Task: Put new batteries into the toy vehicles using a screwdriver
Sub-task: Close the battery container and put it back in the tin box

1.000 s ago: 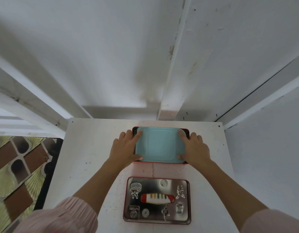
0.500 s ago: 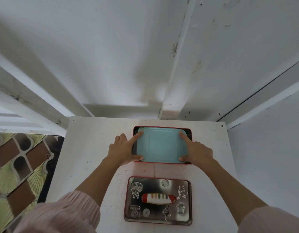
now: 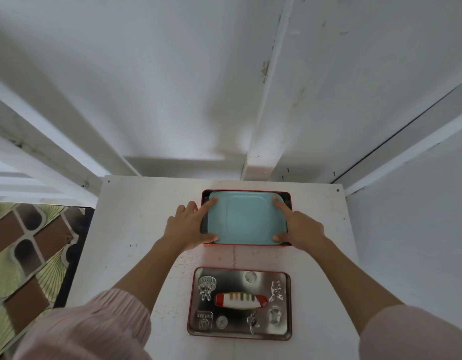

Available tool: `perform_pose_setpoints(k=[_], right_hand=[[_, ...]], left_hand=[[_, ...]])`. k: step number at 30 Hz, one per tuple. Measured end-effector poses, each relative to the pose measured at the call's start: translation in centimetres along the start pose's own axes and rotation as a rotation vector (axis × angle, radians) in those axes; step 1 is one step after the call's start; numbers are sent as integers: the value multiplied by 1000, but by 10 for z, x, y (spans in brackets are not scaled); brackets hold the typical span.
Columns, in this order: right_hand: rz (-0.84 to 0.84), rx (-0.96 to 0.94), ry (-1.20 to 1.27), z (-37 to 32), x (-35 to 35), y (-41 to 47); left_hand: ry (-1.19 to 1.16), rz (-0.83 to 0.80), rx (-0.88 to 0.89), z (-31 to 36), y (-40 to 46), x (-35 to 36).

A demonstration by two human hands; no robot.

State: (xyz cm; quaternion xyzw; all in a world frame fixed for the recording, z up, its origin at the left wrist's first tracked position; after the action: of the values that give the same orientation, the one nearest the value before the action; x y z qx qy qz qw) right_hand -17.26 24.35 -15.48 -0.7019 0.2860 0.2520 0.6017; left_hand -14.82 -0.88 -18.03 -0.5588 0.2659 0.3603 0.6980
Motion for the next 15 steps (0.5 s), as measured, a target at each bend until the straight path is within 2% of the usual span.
perform_pose_setpoints(k=[4, 6, 9, 11, 13, 15], right_hand=[[-6, -14, 31, 2, 4, 2], [21, -31, 85, 2, 5, -2], [235, -127, 237, 8, 19, -24], [391, -201, 398, 15, 44, -49], [432, -214, 511, 21, 78, -74], [345, -185, 516, 23, 112, -91]], left_hand=[[-20, 1, -14, 2, -1, -2], [-33, 54, 11, 3, -4, -1], [-54, 331, 163, 2, -25, 11], [-131, 422, 197, -3, -47, 32], [-224, 407, 201, -6, -69, 60], [-356, 333, 172, -9, -89, 86]])
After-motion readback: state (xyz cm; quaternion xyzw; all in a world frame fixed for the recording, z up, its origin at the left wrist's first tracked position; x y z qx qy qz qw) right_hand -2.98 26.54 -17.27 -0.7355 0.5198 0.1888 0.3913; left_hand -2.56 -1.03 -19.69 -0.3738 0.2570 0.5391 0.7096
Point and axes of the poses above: each hand's wrist, its own y-axis towards the middle knuckle, its own x-axis out of the palm, z = x × y, the point moved 4 cm from there along y, towards the middle knuckle, and after that the axes turned 8 degrees about -z, right-handed, at the moved point
